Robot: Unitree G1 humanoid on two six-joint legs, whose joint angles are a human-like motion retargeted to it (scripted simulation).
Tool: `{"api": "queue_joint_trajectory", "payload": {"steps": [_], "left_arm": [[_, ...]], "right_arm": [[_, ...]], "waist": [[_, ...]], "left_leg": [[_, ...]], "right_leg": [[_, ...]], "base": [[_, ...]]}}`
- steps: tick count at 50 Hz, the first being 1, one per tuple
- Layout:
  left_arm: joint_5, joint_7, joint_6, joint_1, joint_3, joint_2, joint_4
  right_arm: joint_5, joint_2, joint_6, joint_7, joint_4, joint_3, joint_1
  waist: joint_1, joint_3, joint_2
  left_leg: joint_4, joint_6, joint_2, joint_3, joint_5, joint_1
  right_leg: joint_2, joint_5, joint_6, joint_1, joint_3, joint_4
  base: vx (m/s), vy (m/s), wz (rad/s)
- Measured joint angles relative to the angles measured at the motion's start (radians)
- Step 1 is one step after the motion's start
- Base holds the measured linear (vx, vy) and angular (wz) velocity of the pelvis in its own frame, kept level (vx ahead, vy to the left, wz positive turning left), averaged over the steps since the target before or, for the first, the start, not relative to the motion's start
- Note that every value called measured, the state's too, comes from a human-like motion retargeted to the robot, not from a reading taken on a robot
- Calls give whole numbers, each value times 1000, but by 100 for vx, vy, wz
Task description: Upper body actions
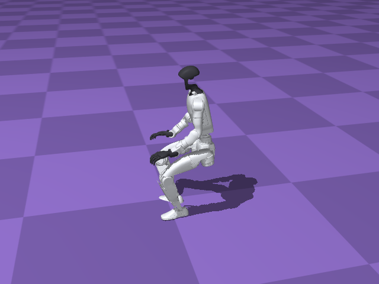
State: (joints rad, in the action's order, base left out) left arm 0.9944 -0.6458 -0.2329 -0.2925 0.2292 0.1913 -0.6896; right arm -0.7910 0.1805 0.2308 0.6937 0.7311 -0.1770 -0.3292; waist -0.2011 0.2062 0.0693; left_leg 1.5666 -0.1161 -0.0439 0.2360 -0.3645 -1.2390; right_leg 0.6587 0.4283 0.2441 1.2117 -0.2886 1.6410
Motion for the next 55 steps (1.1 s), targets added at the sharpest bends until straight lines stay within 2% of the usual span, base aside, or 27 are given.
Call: {"api": "queue_joint_trajectory", "payload": {"steps": [5,7,14,20,23,27,31,35,38,40,43,48,55], "left_arm": [[-14,10,-1,17,1,23,81],[-25,15,2,25,3,38,121],[-56,23,6,55,20,110,288],[-39,44,13,86,12,162,405],[-74,59,1,95,1,161,400],[-126,67,23,87,-4,157,332],[-164,33,66,58,-7,145,177],[-243,-27,158,-4,-17,123,-83],[-267,-42,206,-38,-36,122,-272],[-236,-40,210,-43,-56,130,-367],[-187,-17,207,-23,-85,137,-467],[-158,128,206,58,-122,143,-570],[-222,277,186,184,-171,107,-664]], "right_arm": [[41,21,-14,-6,-91,-20,17],[50,39,-16,-10,-136,-33,24],[71,116,9,31,-277,-50,70],[137,192,20,40,-409,-41,152],[203,206,-2,23,-406,-42,173],[270,191,-83,3,-320,-40,154],[283,149,-146,-32,-136,-42,100],[251,91,-238,-109,152,-13,5],[257,52,-348,-205,349,24,-37],[275,41,-382,-302,445,42,-42],[293,32,-346,-423,526,81,-9],[297,27,-325,-487,624,132,95],[224,46,-253,-582,763,180,220]], "waist": [[2,25,-28],[4,38,-39],[20,70,-63],[49,66,-73],[58,57,-68],[59,45,-63],[63,30,-56],[66,24,-58],[71,20,-59],[78,15,-63],[86,7,-74],[93,-25,-93],[117,-98,-67]], "left_leg": [[2,11,1,-33,-2,-40],[3,15,0,-45,-4,-58],[-3,36,12,-53,-14,-135],[-69,68,32,-20,-20,-174],[-124,82,32,-7,-15,-173],[-233,92,20,-4,9,-132],[-386,115,13,-22,53,-52],[-577,141,-10,-38,121,69],[-723,162,-32,-50,182,168],[-828,177,-52,-56,226,245],[-969,198,-72,-76,289,365],[-1188,209,-108,-78,388,577],[-1365,202,-123,34,536,785]], "right_leg": [[-125,-61,-87,40,73,-13],[-155,-63,-100,54,82,-18],[-175,38,-102,106,84,-26],[-166,86,-42,165,51,-44],[-168,100,-28,176,49,-76],[-171,106,-37,142,36,-154],[-197,85,-68,63,17,-287],[-231,33,-106,-59,-16,-467],[-264,-22,-135,-165,-39,-615],[-293,-58,-156,-249,-55,-719],[-347,-111,-186,-376,-65,-866],[-417,-191,-206,-604,-117,-1101],[-486,-294,-179,-854,-174,-1392]], "base": [[3,-1,-2],[-4,0,-4],[8,-3,3],[23,-12,24],[8,-9,21],[7,-13,22],[4,-15,11],[6,-16,-1],[11,-19,-15],[18,-19,-23],[22,-22,-22],[29,-26,-13],[25,-26,-16]]}}
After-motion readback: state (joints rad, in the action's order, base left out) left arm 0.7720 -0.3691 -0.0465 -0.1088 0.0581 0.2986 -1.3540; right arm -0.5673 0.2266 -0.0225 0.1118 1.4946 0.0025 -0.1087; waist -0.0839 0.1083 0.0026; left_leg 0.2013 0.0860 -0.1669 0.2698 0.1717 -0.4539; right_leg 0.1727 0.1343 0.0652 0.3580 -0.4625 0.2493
